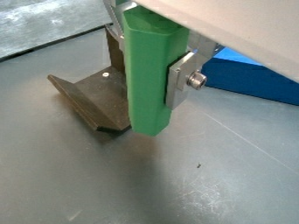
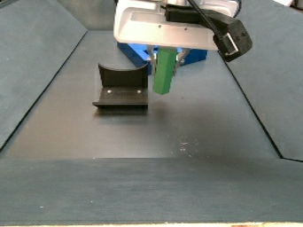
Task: Pick up the hexagon object. Move up. Move to above the board. Insert the hexagon object.
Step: Move to above the board.
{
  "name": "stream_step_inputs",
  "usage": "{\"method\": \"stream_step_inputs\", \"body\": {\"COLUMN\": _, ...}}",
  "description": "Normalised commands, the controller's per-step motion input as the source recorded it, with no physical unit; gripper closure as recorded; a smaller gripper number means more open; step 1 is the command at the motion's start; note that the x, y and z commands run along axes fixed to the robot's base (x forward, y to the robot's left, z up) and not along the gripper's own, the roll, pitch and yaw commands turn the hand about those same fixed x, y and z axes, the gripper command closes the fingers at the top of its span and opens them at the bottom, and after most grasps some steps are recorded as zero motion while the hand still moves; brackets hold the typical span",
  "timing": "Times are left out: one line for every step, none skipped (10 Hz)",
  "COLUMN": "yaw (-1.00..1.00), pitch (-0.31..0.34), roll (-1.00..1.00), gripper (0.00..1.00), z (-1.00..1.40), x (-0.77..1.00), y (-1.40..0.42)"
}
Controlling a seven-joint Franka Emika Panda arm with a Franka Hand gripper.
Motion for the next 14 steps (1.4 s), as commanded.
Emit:
{"method": "stream_step_inputs", "body": {"yaw": -0.05, "pitch": 0.111, "roll": -0.07, "gripper": 1.0, "z": 1.0, "x": -0.01, "y": 0.08}}
{"method": "stream_step_inputs", "body": {"yaw": -0.05, "pitch": 0.113, "roll": -0.07, "gripper": 1.0, "z": 1.0, "x": -0.02, "y": 0.08}}
{"method": "stream_step_inputs", "body": {"yaw": -0.05, "pitch": 0.116, "roll": -0.08, "gripper": 1.0, "z": 1.0, "x": -0.02, "y": 0.08}}
{"method": "stream_step_inputs", "body": {"yaw": -0.06, "pitch": 0.117, "roll": -0.08, "gripper": 1.0, "z": 1.0, "x": -0.02, "y": 0.07}}
{"method": "stream_step_inputs", "body": {"yaw": -0.06, "pitch": 0.117, "roll": -0.08, "gripper": 1.0, "z": 1.0, "x": -0.02, "y": 0.07}}
{"method": "stream_step_inputs", "body": {"yaw": -0.06, "pitch": 0.114, "roll": -0.08, "gripper": 1.0, "z": 1.0, "x": -0.02, "y": 0.07}}
{"method": "stream_step_inputs", "body": {"yaw": -0.05, "pitch": 0.11, "roll": -0.07, "gripper": 1.0, "z": 1.0, "x": -0.02, "y": 0.07}}
{"method": "stream_step_inputs", "body": {"yaw": -0.05, "pitch": 0.108, "roll": -0.06, "gripper": 1.0, "z": 1.0, "x": -0.03, "y": 0.07}}
{"method": "stream_step_inputs", "body": {"yaw": -0.05, "pitch": 0.11, "roll": -0.07, "gripper": 1.0, "z": 1.0, "x": -0.03, "y": 0.06}}
{"method": "stream_step_inputs", "body": {"yaw": -0.06, "pitch": 0.111, "roll": -0.07, "gripper": 1.0, "z": 1.0, "x": -0.03, "y": 0.06}}
{"method": "stream_step_inputs", "body": {"yaw": -0.06, "pitch": 0.113, "roll": -0.07, "gripper": 1.0, "z": 1.0, "x": -0.03, "y": 0.06}}
{"method": "stream_step_inputs", "body": {"yaw": -0.06, "pitch": 0.113, "roll": -0.07, "gripper": 1.0, "z": 1.0, "x": -0.03, "y": 0.06}}
{"method": "stream_step_inputs", "body": {"yaw": -0.06, "pitch": 0.114, "roll": -0.07, "gripper": 1.0, "z": 1.0, "x": -0.03, "y": 0.06}}
{"method": "stream_step_inputs", "body": {"yaw": -0.06, "pitch": 0.115, "roll": -0.07, "gripper": 1.0, "z": 1.0, "x": -0.03, "y": 0.06}}
